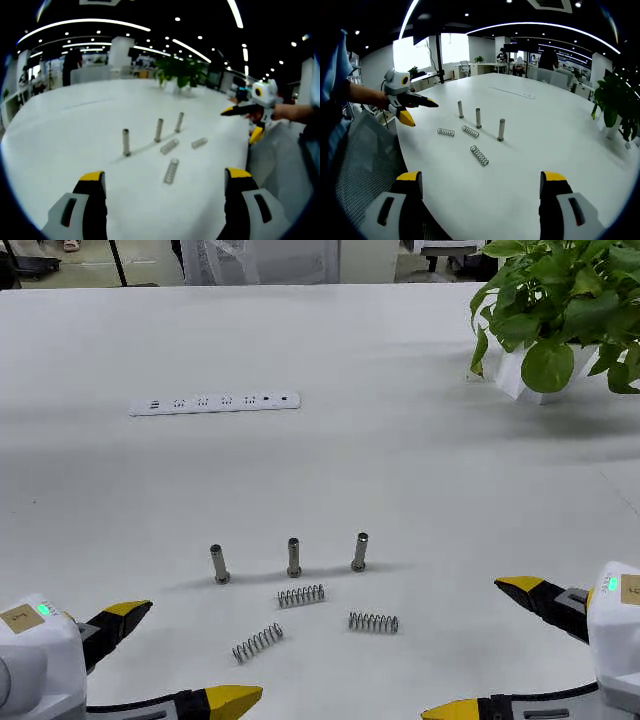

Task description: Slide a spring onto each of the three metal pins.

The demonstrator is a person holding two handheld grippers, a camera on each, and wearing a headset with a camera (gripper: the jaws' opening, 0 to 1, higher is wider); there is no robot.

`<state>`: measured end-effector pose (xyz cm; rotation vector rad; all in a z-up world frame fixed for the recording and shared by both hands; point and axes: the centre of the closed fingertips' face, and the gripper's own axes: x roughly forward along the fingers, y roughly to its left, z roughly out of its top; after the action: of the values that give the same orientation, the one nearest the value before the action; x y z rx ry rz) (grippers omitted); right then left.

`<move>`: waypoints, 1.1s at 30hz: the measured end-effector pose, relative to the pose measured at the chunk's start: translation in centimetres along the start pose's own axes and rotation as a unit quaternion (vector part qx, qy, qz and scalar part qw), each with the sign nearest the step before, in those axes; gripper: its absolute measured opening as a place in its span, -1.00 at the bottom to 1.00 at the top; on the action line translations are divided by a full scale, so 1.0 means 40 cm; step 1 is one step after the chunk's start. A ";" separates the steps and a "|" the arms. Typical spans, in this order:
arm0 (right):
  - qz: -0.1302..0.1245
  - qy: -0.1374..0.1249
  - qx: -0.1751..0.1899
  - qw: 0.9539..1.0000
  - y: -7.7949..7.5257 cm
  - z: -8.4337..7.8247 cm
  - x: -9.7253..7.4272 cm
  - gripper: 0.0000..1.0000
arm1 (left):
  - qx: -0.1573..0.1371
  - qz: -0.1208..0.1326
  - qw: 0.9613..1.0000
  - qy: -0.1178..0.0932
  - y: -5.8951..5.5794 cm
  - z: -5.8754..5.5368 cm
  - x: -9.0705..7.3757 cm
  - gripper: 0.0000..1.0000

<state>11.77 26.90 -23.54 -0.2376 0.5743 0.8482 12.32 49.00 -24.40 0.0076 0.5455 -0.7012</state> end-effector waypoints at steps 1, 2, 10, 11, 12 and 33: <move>0.000 -0.001 0.000 1.000 -0.001 0.000 0.000 0.98 | 0.007 -0.002 1.000 0.003 0.000 -0.002 0.000 1.00; 0.000 0.000 0.000 1.000 -0.001 0.000 0.000 0.98 | 0.015 -0.003 1.000 0.011 0.000 -0.006 0.000 0.97; 0.000 0.000 0.001 1.000 0.000 -0.002 -0.001 0.98 | 0.034 -0.029 0.998 0.050 -0.011 -0.018 0.023 0.72; 0.002 0.001 0.002 1.000 0.001 -0.003 -0.001 0.98 | 0.034 -0.033 0.997 0.054 -0.012 -0.016 0.025 0.68; 0.003 0.002 0.002 1.000 0.003 -0.005 -0.001 0.98 | 0.038 -0.036 0.997 0.060 -0.013 -0.013 0.029 0.67; 0.002 0.012 0.005 1.000 0.004 -0.023 -0.015 0.95 | 0.116 -0.081 0.977 0.162 -0.003 -0.036 0.095 -0.13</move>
<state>10.99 26.23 -23.95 -0.2386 0.6013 0.8469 13.97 46.85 -27.44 0.3039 0.7795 -0.9277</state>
